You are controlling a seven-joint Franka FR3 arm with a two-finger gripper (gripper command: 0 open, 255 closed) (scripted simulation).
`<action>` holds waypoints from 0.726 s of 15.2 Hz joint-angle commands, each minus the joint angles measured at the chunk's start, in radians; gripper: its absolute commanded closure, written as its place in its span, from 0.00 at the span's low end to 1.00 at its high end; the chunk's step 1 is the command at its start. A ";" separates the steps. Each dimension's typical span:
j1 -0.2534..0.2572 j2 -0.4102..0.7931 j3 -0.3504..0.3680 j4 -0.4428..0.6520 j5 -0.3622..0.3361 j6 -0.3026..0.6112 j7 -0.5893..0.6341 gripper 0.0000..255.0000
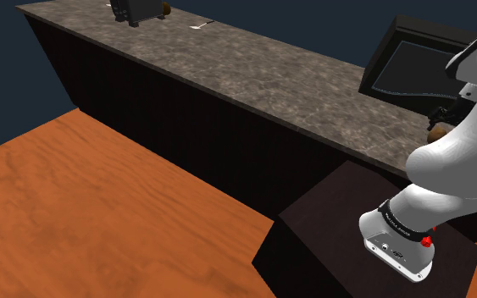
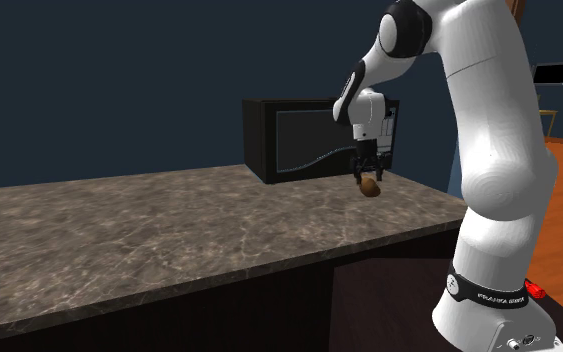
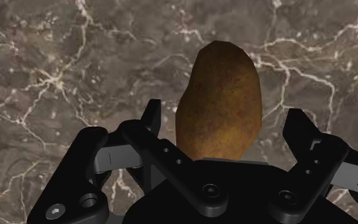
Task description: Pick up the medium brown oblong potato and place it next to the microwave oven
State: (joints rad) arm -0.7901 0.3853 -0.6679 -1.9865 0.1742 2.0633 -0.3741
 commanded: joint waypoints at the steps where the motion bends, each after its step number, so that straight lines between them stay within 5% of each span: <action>1: 0.006 -0.019 -0.008 0.030 -0.015 -0.046 0.011 0.00; 11: 0.010 -0.038 -0.015 0.071 -0.030 -0.101 0.021 0.00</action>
